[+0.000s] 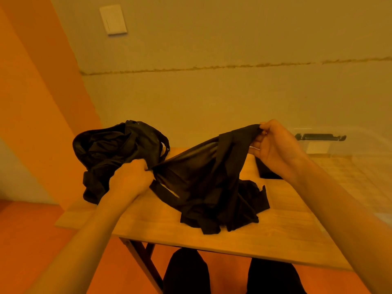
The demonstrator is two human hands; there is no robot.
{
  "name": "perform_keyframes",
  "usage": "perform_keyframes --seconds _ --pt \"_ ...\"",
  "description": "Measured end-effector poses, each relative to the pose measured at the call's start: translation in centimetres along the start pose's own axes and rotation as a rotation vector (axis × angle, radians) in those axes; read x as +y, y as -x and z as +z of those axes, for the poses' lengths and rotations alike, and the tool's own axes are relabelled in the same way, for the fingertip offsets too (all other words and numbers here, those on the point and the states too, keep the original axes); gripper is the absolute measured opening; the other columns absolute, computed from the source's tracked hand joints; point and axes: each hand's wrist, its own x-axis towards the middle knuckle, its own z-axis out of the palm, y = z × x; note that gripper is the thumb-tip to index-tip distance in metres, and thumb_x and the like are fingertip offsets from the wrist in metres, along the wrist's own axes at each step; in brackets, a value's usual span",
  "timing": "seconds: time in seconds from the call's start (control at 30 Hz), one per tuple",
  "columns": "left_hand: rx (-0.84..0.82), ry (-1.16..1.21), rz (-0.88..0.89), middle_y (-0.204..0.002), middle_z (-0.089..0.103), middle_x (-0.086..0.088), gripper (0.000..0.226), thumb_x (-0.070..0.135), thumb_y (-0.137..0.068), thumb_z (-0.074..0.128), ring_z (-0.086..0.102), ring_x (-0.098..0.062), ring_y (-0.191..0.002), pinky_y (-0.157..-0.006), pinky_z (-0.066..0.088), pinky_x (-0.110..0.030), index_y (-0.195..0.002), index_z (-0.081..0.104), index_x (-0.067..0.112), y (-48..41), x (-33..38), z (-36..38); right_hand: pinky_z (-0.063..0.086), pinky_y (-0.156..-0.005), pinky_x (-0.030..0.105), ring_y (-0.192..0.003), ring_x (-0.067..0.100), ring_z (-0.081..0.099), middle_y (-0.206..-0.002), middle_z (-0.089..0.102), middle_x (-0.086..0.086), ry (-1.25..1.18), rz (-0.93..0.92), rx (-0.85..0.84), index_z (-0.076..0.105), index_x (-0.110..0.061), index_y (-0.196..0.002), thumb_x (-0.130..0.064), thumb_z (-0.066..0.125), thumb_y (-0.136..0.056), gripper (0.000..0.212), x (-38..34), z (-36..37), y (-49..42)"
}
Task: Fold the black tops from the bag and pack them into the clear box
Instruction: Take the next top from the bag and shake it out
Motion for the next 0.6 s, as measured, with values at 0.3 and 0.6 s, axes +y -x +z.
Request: perform_keyframes --seconds 0.3,0.6 --pt "-0.512 1.725 -0.215 -0.104 0.074 -0.017 0.019 0.015 -0.1 0.042 0.072 -0.032 -0.103 -0.097 0.05 -0.046 -0.09 0.057 0.009 2.0 1.9 -1.5 0.044 -0.068 0.029 -0.063 0.014 0.054 -0.071 0.055 0.001 0.041 0.181 0.195 0.053 -0.015 -0.088 -0.02 0.042 -0.1 0.017 2.0 -2.5 -2.2" --pt "-0.378 1.864 -0.09 -0.112 0.067 -0.01 0.015 0.012 -0.092 0.064 0.07 -0.01 -0.072 -0.063 0.057 -0.017 -0.106 0.063 0.01 2.2 3.4 -2.3 0.048 -0.073 0.032 -0.081 0.023 0.057 -0.087 0.06 0.01 0.734 0.155 0.399 0.061 -0.007 -0.097 -0.013 0.045 -0.102 0.018 3.2 -4.4 -2.0"
